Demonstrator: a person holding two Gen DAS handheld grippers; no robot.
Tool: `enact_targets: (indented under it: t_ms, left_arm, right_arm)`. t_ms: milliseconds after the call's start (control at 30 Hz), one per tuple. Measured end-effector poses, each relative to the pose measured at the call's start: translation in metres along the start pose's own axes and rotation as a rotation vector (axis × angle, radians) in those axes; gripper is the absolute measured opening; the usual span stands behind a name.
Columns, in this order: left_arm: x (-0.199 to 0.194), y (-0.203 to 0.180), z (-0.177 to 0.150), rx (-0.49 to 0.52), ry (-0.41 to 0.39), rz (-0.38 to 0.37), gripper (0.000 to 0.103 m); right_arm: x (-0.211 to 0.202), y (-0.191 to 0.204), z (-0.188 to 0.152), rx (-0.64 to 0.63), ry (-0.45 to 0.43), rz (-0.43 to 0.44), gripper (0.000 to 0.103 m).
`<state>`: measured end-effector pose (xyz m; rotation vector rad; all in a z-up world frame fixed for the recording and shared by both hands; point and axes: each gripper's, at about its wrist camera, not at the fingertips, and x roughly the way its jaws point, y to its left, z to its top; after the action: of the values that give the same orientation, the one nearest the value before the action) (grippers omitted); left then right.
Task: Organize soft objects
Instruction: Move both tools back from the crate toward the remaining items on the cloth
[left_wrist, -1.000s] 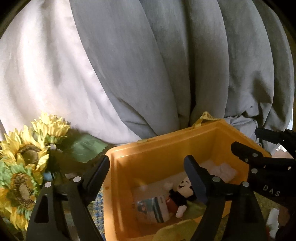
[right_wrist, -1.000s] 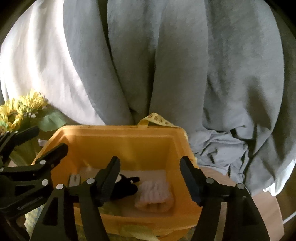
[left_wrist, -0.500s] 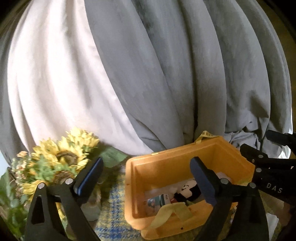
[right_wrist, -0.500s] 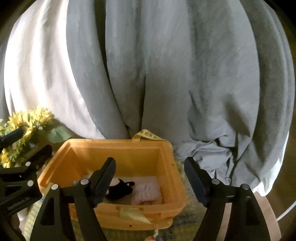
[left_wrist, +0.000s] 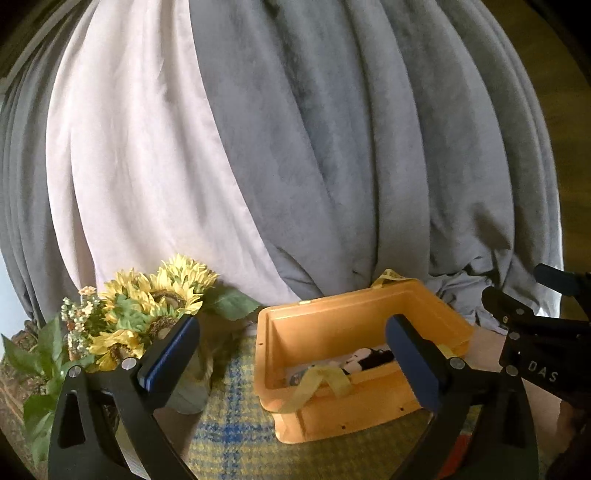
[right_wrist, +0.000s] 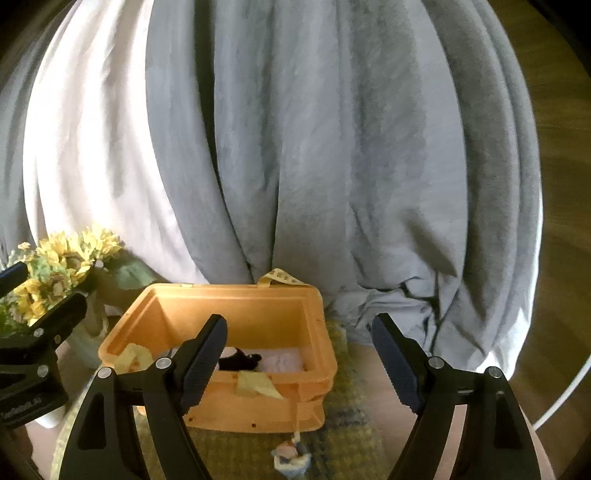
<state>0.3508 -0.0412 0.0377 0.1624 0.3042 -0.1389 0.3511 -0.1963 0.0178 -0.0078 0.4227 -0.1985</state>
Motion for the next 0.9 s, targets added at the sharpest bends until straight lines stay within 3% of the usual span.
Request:
enact_targets:
  t_ms: [600,900]
  left_arm:
    - [-0.075,-0.029,-0.012,0.004,-0.027,-0.043,0.103]
    - [-0.093,-0.049,-0.030,-0.005,0.017,-0.063,0.103]
  right_arm:
    - [-0.075,-0.029,-0.019,0.032,-0.045,-0.041,0.082]
    - [-0.097,-0.045,-0.037,0.010,-0.032,-0.022,0.082]
